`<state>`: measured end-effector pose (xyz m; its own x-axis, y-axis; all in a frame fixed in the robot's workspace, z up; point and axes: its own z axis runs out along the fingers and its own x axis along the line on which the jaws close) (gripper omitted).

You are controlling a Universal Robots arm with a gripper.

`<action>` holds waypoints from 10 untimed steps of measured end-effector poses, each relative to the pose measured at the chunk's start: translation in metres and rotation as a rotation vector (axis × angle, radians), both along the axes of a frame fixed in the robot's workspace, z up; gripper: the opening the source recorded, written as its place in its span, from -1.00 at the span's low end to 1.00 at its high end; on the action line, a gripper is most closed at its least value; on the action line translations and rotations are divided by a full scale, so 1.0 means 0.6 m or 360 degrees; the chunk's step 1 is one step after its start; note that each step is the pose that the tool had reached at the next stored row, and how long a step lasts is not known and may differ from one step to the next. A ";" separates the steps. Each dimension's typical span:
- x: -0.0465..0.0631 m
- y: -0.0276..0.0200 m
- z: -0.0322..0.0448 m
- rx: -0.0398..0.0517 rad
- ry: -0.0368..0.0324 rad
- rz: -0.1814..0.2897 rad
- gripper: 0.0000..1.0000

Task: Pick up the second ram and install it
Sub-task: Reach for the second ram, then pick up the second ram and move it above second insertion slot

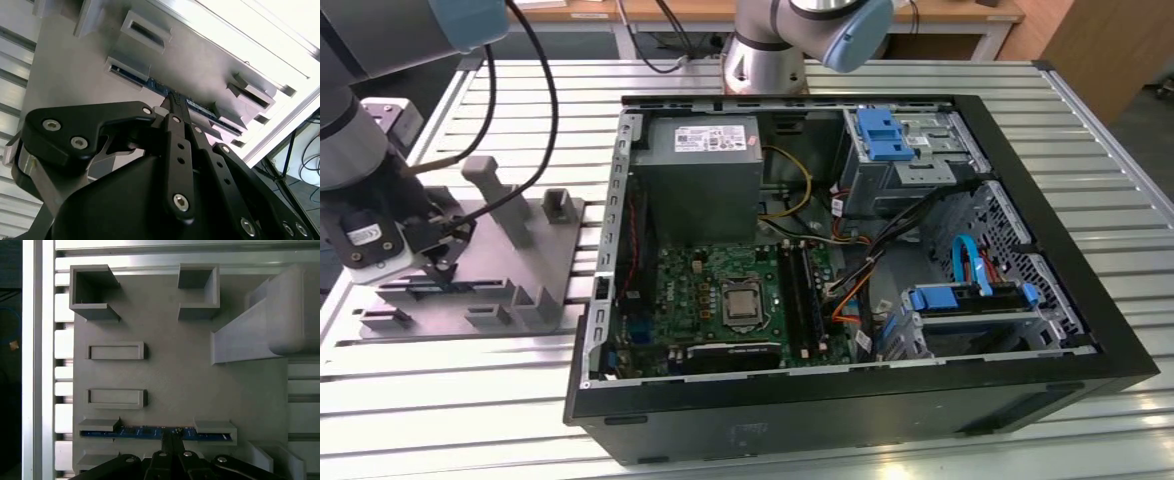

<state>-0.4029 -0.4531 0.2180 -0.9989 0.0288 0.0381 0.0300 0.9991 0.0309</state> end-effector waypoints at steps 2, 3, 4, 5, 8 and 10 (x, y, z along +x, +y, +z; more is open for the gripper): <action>0.000 0.0000 0.000 0.0000 0.0000 0.0000 -0.80; 0.000 0.0000 0.000 0.0000 0.0000 0.0000 -0.80; 0.000 0.0000 -0.001 0.0000 0.0000 0.0000 -0.80; 0.000 0.0000 -0.002 0.0000 0.0000 0.0000 -0.80; 0.000 0.0000 -0.002 0.0000 0.0000 0.0000 -0.80; 0.000 0.0000 -0.003 0.0000 0.0000 0.0000 -0.80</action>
